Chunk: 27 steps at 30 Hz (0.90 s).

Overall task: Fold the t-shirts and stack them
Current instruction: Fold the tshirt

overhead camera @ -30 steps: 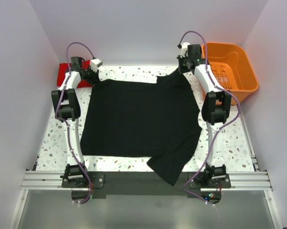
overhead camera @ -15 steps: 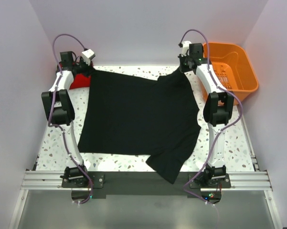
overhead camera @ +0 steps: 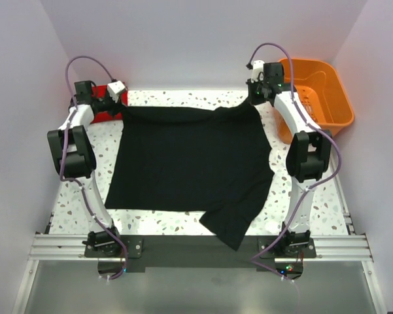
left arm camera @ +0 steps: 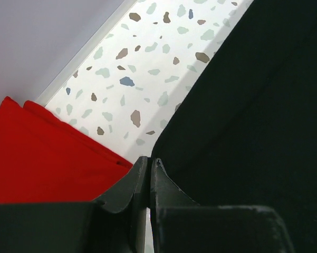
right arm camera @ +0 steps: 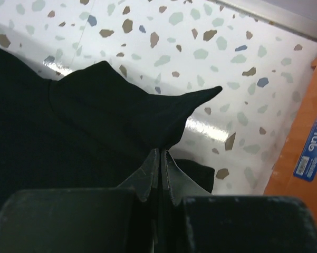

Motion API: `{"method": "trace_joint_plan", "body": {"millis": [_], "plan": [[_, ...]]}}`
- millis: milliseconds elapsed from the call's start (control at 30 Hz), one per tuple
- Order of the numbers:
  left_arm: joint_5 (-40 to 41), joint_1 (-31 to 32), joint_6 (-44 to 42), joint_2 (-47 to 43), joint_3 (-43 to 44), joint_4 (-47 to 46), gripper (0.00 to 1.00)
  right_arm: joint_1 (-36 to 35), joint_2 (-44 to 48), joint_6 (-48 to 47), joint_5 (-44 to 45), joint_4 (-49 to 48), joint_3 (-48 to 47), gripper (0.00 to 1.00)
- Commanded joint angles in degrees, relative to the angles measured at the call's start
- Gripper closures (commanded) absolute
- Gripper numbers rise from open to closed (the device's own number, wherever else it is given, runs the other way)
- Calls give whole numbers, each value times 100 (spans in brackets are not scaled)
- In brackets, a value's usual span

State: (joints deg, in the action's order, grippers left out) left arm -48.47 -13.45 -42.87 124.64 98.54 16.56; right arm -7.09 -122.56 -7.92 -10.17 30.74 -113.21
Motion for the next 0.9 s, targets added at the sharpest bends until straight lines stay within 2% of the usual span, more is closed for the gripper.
{"method": "trace_joint_plan", "body": {"millis": [0, 67, 300, 533, 767, 867], "plan": [[-365, -140, -441, -659, -316, -126, 100, 32, 741, -95, -257, -60, 351, 100], [-435, -201, -485, -791, -458, -144, 100, 32, 882, -113, -318, -42, 614, 100], [-567, -298, -1459, -1389, -1143, 427, 100, 32, 1533, -209, -406, -42, 1423, 100], [-357, -377, -2339, -1697, -1934, 1033, 100, 32, 2078, -341, -494, -50, 2522, 100], [231, -369, -2639, -1505, -2567, 999, 100, 15, 1894, -333, -582, -121, 3339, 100], [425, -360, -2708, -1329, -2551, 1103, 100, -20, 1657, -333, -486, -130, 3428, 100]]}}
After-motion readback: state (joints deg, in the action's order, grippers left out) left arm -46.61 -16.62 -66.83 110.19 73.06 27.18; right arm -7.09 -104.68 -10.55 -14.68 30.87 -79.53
